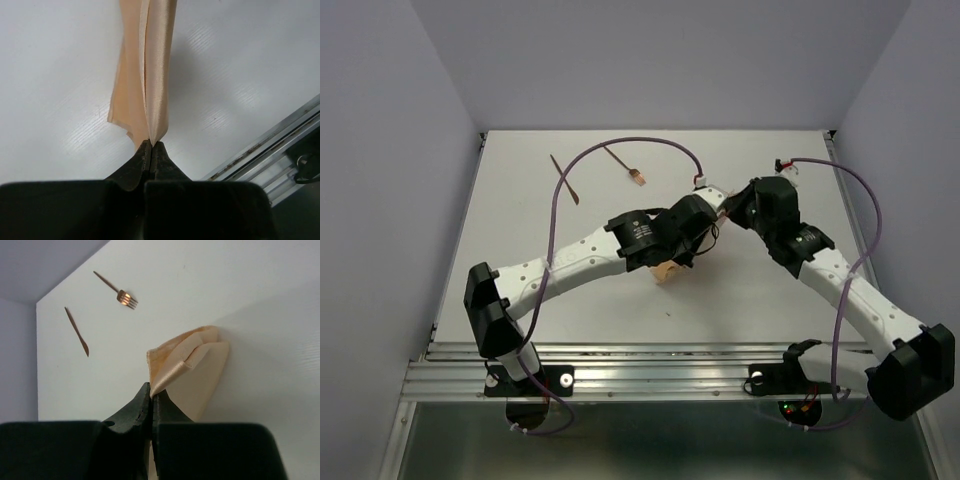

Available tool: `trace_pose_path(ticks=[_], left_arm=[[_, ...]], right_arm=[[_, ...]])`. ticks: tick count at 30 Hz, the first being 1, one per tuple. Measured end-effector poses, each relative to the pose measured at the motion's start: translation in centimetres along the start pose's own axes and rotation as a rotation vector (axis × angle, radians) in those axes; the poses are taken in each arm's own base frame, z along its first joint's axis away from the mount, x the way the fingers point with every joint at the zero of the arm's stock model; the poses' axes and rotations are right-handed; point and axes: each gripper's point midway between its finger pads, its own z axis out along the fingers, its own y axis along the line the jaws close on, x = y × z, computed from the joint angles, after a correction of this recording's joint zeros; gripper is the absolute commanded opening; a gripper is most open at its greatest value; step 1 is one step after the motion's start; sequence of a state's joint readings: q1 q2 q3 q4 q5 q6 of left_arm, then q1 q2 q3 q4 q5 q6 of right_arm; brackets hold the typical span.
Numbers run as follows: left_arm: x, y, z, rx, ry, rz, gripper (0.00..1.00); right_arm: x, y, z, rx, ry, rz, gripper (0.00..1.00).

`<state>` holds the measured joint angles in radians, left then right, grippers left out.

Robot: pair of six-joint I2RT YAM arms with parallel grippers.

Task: Fold the napkin into a case and place the utensils inside

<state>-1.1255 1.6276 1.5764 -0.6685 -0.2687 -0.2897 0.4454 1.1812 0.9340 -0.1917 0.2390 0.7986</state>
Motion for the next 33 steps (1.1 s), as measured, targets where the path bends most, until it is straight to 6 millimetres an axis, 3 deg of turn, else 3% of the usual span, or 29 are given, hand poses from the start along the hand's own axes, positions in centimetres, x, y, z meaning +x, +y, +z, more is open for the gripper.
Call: trace_pose_path(ticks=[6,12,18,24,33], left_arm=[[-3.6,-1.0,-2.6,0.045,-0.055,-0.005,0.0],[-5.2,-2.9,-4.3,0.085,-0.072,0.02,0.0],[-5.0,-5.6,-4.9,0.126,-0.054,0.068,0.0],[-3.9,-8.9,-4.8,0.181,-0.026,0.117,0.0],[-3.3,-15.8,-5.6,0.345,-0.017,0.167,0.0]], right_arm=[[-2.9,-0.5,-3.1,0.035,-0.085,-0.033,0.01],[-5.4,-0.6,-5.9,0.057,-0.148,-0.047,0.01],[-7.2,-1.3,-9.3,0.076,-0.211,-0.049,0.01],[-7.7,-3.7,-12.6,0.139,-0.241,-0.057,0.01],[-9.4,-6.8,-19.0,0.222,-0.306,-0.056,0.01]])
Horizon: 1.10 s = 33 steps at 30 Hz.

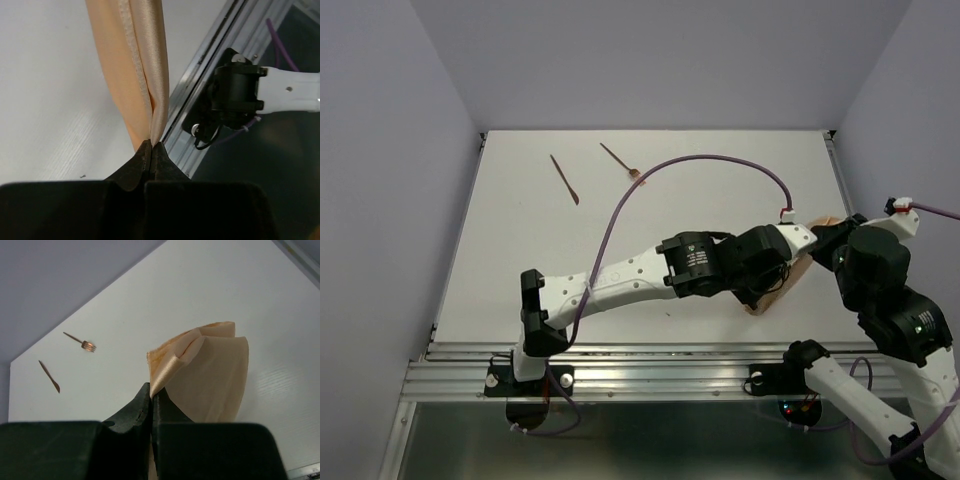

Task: Fold the napkin into a case and place the utensils inside

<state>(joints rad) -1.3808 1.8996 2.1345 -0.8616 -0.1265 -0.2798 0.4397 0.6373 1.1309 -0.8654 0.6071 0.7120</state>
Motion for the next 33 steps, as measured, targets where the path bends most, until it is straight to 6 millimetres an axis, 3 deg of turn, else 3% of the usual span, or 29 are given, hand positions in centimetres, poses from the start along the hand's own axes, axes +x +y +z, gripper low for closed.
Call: trace_pose_path(ticks=[4,6,8,11,14,19,21,25,33], left_arm=[[-0.6,-2.4,0.5,0.121,-0.016,-0.01,0.0],[-0.9,-3.0,1.1,0.191,-0.036,-0.032,0.0],[-0.4,-2.3,2.2,0.222,-0.029,-0.06,0.0],[1.4,1.0,4.6,0.232,-0.011,-0.136,0.0],[4.3,6.6,7.1,0.193,0.013,-0.248,0.0],[9.1,14.6,8.1,0.089,0.017,-0.395,0.0],[10.3,16.2,7.7,0.065,0.009,-0.425,0.0],[11.8,17.9,6.7,0.044,-0.028,-0.457,0.0],[13.8,19.6,7.1,0.022,-0.046,-0.52,0.0]], right_arm=[[-1.0,-0.2,-0.9,0.022,0.014,-0.029,0.01],[-0.7,0.3,-0.1,0.047,0.044,-0.072,0.01],[0.6,0.8,1.7,0.088,0.098,-0.141,0.01],[3.3,1.5,4.8,0.14,0.188,-0.25,0.01],[7.1,2.9,9.1,0.168,0.302,-0.356,0.01],[14.9,4.7,14.9,0.149,0.491,-0.438,0.01],[17.6,5.3,16.3,0.118,0.554,-0.438,0.01],[20.5,6.9,17.5,0.042,0.623,-0.41,0.01],[23.4,8.8,18.9,-0.04,0.683,-0.378,0.01]])
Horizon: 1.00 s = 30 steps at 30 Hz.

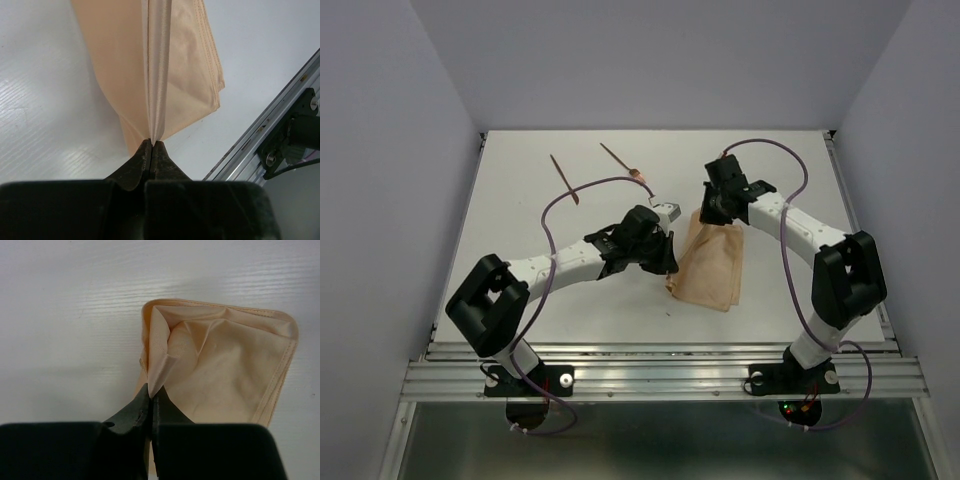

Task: Fold the napkin into a case and place the utensils inside

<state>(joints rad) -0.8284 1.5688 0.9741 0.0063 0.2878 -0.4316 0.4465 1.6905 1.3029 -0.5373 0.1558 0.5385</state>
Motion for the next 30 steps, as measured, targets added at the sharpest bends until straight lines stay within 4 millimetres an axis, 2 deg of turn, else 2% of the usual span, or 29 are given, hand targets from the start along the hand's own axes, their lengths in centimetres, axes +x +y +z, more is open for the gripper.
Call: trace_pose_path(ticks=[12,16,22,30], left_arm=[[0.8,0.7,0.6,-0.004,-0.008,-0.01,0.0],[2.1,1.7,0.8,-0.023,0.002,-0.016,0.0],[4.5,3.3,1.1,-0.058,0.035,-0.03,0.0],[5.7,4.2,1.2,-0.076,0.042,-0.053,0.0]], right_arm=[[0.3,1.2,1.0,-0.053,0.015,0.003,0.01],[1.4,2.0,1.6,-0.054,0.038,-0.011,0.01],[3.2,4.6,3.4,-0.032,0.058,-0.051,0.01],[4.9,6.3,5.3,0.007,0.063,-0.083,0.01]])
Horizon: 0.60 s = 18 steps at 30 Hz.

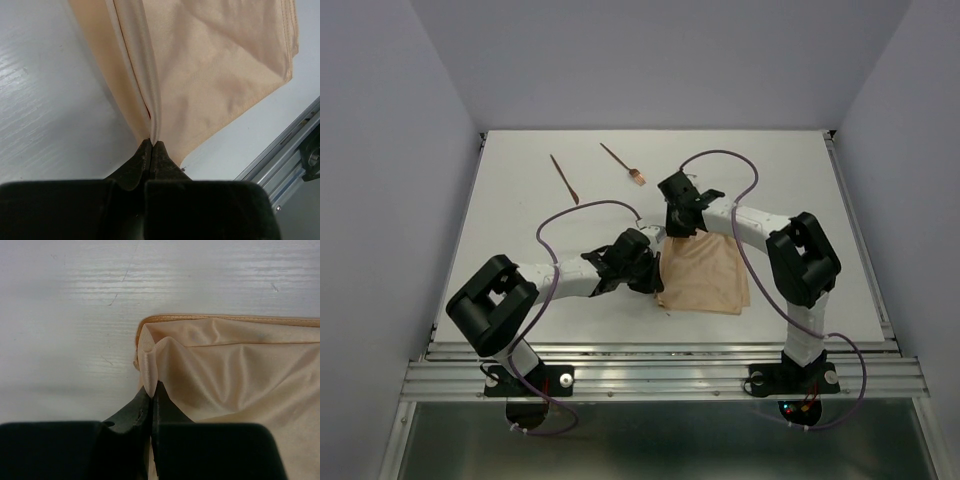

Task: Fold the napkin into a case and place the utensils inside

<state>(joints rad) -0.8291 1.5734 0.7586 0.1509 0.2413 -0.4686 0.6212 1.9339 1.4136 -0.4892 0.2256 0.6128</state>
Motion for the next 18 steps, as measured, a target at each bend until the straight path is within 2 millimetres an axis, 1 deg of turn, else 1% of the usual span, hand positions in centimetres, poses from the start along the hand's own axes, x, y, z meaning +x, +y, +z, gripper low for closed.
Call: trace_pose_path(ticks=[3,8,11,12,13,15,16,17,18], left_arm=[[0.5,0.4,0.0,-0.011,0.007,-0.013,0.0],[0.6,0.4,0.0,-0.017,0.009,-0.028,0.0],[0.7,0.5,0.0,-0.023,0.01,-0.041,0.0],[0.7,0.6,0.0,-0.025,0.012,-0.043,0.03],[0.8,0.6,0.0,-0.028,0.013,-0.048,0.09],[0.8,0.7,0.0,-0.034,0.015,-0.056,0.17],[0.9,0.8,0.0,-0.036,0.015,-0.056,0.27],[0.8,0.8,0.0,-0.041,0.013,-0.059,0.33],[0.8,0.9,-0.1,-0.046,0.013,-0.063,0.41]], right_arm=[[0.6,0.5,0.5,0.008,0.005,-0.013,0.01],[0.9,1.5,1.2,0.009,0.005,-0.032,0.01],[1.3,1.6,1.7,0.015,0.011,-0.037,0.01],[1.4,1.6,1.8,0.017,0.014,-0.038,0.01],[1.5,1.6,1.9,0.018,0.016,-0.039,0.01],[1.6,1.6,1.9,0.018,0.016,-0.039,0.01],[1.5,1.7,1.9,0.018,0.016,-0.039,0.01],[1.5,1.7,1.9,0.017,0.015,-0.04,0.01],[1.5,1.8,1.9,0.017,0.015,-0.04,0.01]])
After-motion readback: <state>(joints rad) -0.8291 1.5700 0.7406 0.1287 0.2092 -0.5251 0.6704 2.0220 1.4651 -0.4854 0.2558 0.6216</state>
